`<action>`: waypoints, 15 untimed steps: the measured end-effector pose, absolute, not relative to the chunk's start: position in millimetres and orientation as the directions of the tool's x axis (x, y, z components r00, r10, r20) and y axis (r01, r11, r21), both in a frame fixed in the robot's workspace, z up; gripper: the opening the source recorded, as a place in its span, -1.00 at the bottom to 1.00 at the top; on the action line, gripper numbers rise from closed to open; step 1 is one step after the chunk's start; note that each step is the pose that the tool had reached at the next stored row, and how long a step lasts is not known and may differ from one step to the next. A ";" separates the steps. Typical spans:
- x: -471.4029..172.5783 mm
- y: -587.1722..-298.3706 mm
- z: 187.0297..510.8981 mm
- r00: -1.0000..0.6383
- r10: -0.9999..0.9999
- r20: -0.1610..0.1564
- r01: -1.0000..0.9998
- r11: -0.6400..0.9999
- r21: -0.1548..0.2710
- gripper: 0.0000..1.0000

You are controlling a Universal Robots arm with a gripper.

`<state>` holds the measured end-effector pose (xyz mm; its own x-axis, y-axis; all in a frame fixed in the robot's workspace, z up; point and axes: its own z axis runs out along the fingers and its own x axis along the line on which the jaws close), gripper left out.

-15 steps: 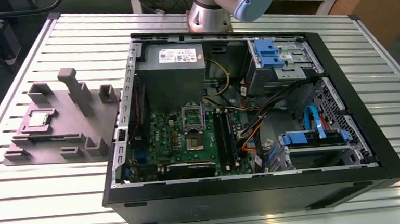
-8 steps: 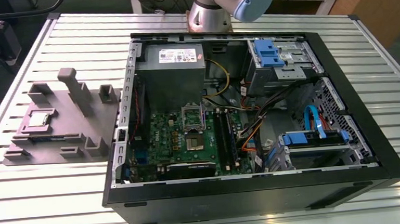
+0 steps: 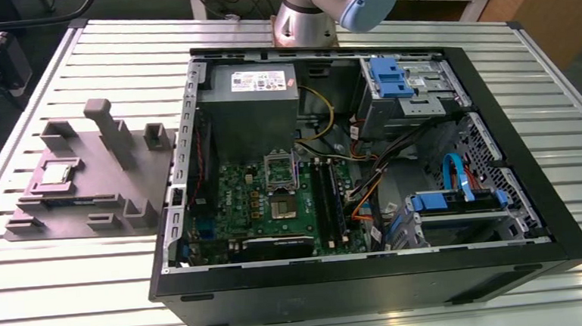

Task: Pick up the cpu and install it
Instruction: 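Pick up the cpu and move it towards the insertion slot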

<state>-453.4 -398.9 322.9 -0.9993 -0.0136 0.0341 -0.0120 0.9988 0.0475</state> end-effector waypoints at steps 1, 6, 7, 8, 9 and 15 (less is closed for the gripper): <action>-453.4 -398.9 322.7 -0.999 -0.014 0.034 -0.012 0.999 0.048 0.41; -453.4 -398.9 306.3 -0.999 -0.014 0.034 -0.012 0.999 0.048 0.41; -453.4 -398.9 306.1 -0.999 -0.014 0.034 -0.012 0.999 0.048 0.41; -453.4 -398.9 305.8 -0.999 -0.014 0.034 -0.012 0.999 0.048 0.41; -453.4 -398.9 305.5 -0.999 -0.014 0.034 -0.012 0.999 0.048 0.41; -453.4 -398.9 303.9 -0.999 -0.014 0.034 -0.012 0.999 0.047 0.41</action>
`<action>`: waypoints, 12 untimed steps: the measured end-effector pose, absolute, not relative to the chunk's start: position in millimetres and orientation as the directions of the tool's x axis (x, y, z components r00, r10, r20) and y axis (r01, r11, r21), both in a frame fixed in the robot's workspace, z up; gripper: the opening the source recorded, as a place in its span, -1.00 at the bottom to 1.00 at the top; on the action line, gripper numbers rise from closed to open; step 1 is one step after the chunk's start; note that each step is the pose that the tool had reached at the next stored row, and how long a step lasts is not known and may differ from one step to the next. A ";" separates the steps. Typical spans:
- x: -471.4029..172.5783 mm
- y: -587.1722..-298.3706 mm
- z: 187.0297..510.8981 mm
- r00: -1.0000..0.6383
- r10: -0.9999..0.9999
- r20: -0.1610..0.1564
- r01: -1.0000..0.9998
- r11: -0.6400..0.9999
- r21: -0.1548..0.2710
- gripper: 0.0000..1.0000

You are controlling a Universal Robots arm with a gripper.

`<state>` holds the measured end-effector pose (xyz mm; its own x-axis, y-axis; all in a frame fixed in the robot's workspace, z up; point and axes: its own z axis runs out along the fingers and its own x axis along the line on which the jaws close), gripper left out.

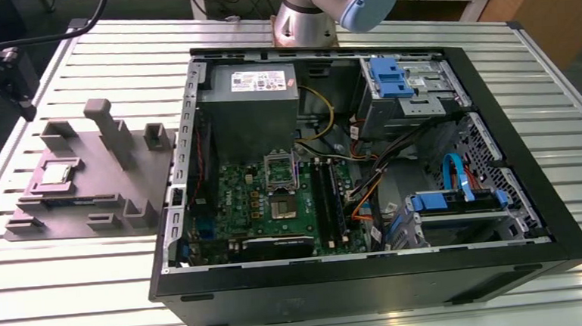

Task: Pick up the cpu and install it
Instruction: 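Pick up the cpu and move it towards the insertion slot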

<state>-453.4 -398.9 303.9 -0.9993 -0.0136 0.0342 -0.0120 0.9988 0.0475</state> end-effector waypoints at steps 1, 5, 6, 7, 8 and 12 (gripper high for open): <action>-453.4 -398.9 303.6 -0.999 -0.014 0.034 -0.012 0.999 0.047 0.41; -453.4 -398.9 303.0 -0.999 -0.014 0.034 -0.012 0.999 0.048 0.41; -453.4 -398.9 302.9 -0.999 -0.014 0.034 -0.012 0.999 0.048 0.41; -453.4 -398.9 302.8 -0.999 -0.014 0.034 -0.012 0.999 0.048 0.41; -453.4 -398.9 302.7 -0.999 -0.015 0.034 -0.013 0.999 0.048 0.41; -453.4 -398.9 302.2 -0.999 -0.031 0.034 -0.030 0.998 0.048 0.41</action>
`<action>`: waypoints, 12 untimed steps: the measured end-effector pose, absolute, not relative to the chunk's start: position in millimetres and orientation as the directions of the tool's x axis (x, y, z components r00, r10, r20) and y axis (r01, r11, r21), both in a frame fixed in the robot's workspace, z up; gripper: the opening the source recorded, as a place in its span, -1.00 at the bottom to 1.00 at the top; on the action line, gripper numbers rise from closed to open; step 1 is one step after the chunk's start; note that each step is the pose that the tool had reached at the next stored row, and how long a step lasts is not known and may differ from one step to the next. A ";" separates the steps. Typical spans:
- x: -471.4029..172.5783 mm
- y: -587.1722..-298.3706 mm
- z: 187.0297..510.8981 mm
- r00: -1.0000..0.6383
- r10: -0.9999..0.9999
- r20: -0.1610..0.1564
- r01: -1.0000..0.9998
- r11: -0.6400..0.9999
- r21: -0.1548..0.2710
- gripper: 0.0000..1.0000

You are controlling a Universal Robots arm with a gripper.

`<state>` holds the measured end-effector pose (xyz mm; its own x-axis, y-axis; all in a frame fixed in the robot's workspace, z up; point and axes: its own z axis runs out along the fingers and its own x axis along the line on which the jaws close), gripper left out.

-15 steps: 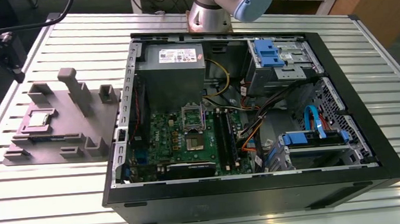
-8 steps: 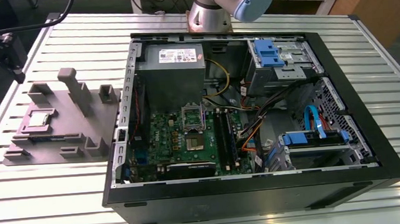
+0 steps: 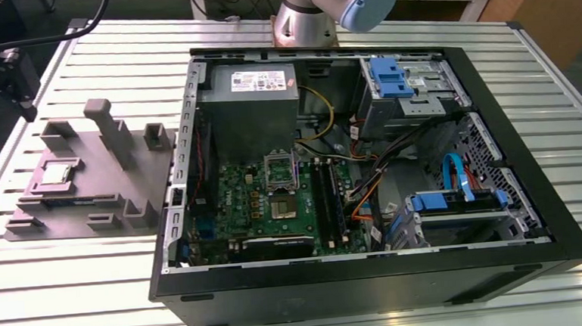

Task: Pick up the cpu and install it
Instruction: 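Pick up the cpu and move it towards the insertion slot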

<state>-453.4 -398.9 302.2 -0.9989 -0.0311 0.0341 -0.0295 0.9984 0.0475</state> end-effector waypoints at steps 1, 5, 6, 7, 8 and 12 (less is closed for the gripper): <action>-453.4 -398.9 302.2 -0.999 -0.032 0.034 -0.030 0.998 0.047 0.41; -453.4 -398.9 302.1 -0.999 -0.032 0.034 -0.030 0.998 0.047 0.41; -453.4 -398.9 302.1 -0.999 -0.032 0.034 -0.030 0.998 0.047 0.41; -453.4 -398.9 302.1 -0.999 -0.032 0.034 -0.030 0.998 0.047 0.41; -453.4 -398.9 302.1 -0.999 -0.032 0.034 -0.030 0.998 0.047 0.41; -453.4 -398.9 302.1 -0.999 -0.032 0.034 -0.030 0.998 0.047 0.41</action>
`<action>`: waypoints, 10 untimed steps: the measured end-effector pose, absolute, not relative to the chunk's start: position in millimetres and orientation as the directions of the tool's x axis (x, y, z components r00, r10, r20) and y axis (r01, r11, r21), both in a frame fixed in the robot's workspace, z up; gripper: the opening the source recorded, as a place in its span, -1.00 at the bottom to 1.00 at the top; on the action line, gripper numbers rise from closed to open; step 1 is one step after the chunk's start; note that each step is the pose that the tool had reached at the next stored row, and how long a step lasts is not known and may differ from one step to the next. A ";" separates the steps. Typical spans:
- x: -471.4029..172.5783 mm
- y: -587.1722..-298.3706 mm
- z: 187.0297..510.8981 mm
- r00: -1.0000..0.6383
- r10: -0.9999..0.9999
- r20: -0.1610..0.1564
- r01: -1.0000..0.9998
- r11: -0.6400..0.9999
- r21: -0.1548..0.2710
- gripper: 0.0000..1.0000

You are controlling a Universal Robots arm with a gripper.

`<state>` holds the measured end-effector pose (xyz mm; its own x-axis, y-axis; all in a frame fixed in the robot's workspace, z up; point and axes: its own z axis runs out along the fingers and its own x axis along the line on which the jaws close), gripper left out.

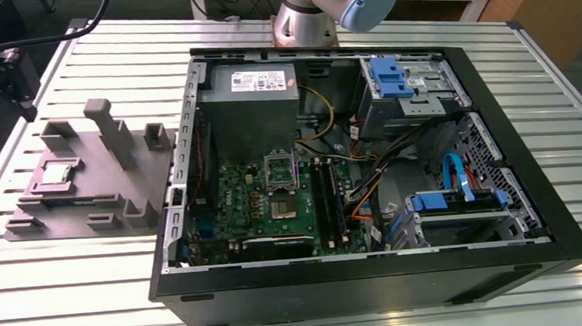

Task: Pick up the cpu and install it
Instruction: 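Pick up the cpu and move it towards the insertion slot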

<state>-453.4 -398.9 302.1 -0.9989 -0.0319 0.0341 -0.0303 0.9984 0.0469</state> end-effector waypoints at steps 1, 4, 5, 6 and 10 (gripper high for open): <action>-453.4 -398.9 302.1 -0.999 -0.032 0.034 -0.030 0.998 0.047 0.41; -453.3 -398.9 301.9 -0.999 -0.043 0.034 -0.041 0.998 0.047 0.41; -453.3 -398.9 301.4 -0.997 -0.073 0.034 -0.072 0.996 0.047 0.41; -453.4 -398.9 301.0 -0.996 -0.081 0.034 -0.080 0.996 0.047 0.41; -453.4 -398.9 295.9 -0.996 -0.083 0.034 -0.081 0.996 0.047 0.41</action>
<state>-453.4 -398.9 295.9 -0.9960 -0.0825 0.0341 -0.0809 0.9956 0.0468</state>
